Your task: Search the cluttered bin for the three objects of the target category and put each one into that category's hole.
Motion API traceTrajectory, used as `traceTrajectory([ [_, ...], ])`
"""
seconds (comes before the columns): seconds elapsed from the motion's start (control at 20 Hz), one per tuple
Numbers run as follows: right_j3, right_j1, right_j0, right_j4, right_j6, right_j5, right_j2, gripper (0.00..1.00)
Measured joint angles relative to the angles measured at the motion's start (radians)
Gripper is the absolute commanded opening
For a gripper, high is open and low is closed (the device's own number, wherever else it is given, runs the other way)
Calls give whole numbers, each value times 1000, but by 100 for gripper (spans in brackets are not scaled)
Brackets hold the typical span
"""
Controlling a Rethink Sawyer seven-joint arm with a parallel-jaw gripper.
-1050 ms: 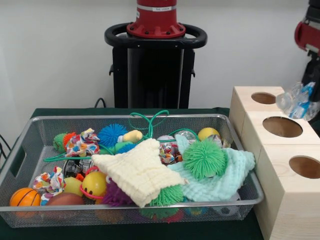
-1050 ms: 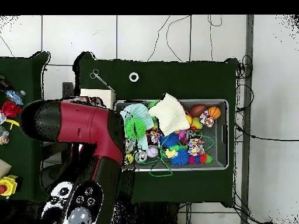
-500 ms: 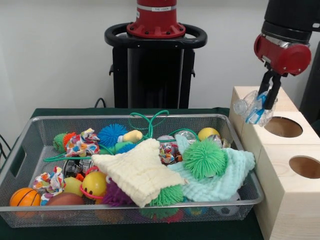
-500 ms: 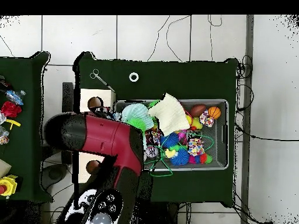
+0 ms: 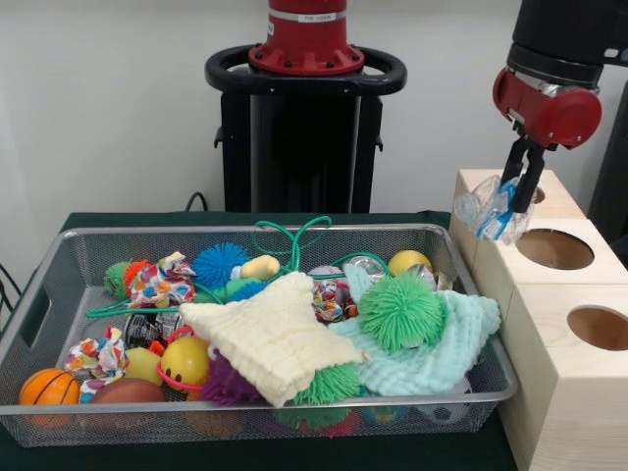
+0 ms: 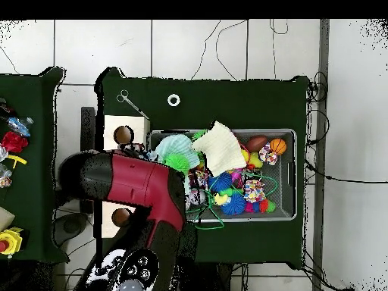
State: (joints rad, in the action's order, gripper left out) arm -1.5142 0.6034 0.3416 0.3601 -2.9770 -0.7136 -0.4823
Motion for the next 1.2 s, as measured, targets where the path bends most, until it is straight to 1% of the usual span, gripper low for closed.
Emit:
traceTrajectory([
  [0.65,0,-6,30,0,0,0,0,0],
  [1.2,0,-53,93,2,0,0,0,0],
])
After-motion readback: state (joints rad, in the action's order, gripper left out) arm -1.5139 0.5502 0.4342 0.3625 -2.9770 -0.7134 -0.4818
